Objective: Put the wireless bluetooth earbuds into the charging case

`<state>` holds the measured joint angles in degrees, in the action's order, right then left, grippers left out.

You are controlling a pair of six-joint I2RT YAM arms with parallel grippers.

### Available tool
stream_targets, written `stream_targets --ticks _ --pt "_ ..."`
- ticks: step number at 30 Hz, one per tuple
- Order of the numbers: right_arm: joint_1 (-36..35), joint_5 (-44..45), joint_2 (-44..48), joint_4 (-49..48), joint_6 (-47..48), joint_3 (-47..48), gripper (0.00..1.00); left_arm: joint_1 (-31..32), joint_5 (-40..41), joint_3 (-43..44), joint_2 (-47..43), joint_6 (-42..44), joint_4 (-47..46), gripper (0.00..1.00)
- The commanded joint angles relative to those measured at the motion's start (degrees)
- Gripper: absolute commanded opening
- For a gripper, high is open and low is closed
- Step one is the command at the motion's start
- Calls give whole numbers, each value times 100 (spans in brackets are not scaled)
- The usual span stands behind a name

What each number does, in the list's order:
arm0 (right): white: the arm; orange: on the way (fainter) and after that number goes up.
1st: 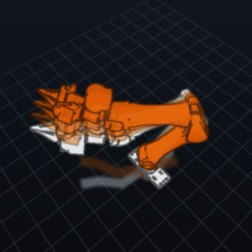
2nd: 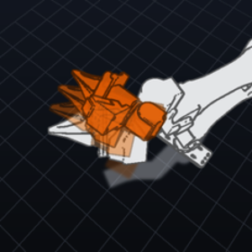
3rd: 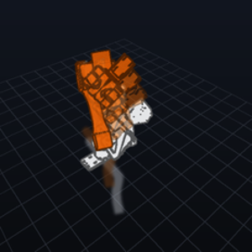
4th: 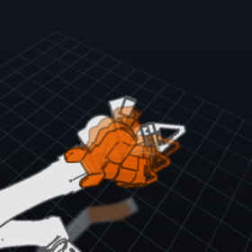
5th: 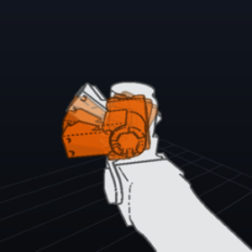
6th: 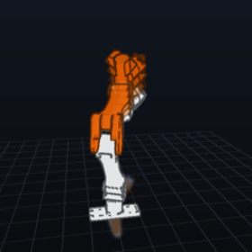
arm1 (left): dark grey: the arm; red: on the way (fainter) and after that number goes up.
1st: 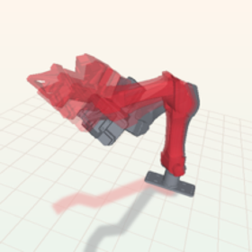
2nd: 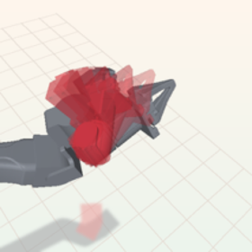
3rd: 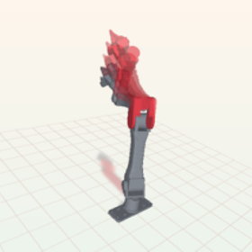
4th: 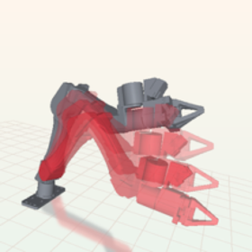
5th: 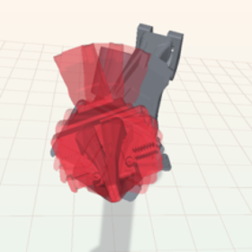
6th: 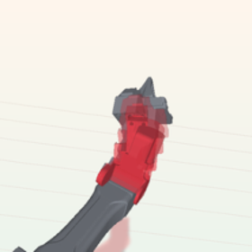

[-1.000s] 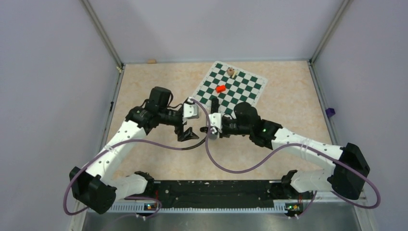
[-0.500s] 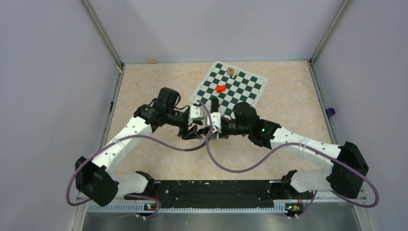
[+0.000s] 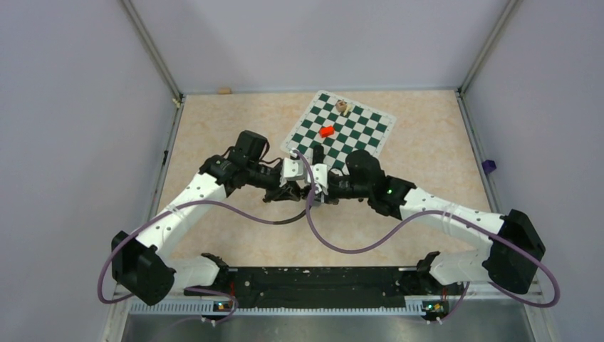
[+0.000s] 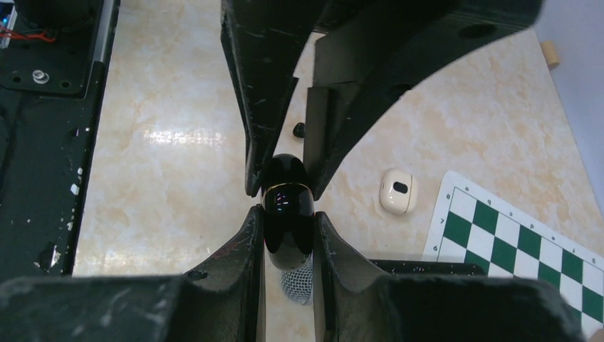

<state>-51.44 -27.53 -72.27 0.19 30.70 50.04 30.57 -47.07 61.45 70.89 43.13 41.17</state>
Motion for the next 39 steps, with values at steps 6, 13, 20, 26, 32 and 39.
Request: stream_targets --ticks 6,13,20,26,32,39 --pt "12 117 48 -100 31 399 0 56 -136 89 -21 92 -4 0" --pt "12 357 201 54 198 414 24 37 -214 27 -154 216 67 0" --pt "61 290 351 421 542 384 44 2 -258 -10 -269 266 84 0" --pt "64 165 258 480 613 347 34 -20 -301 -33 -297 268 85 0" --pt "59 -176 132 469 453 427 9 -24 -280 -56 -304 273 89 0" --pt "58 -293 111 466 352 481 0 -17 -250 -80 -298 230 16 25"
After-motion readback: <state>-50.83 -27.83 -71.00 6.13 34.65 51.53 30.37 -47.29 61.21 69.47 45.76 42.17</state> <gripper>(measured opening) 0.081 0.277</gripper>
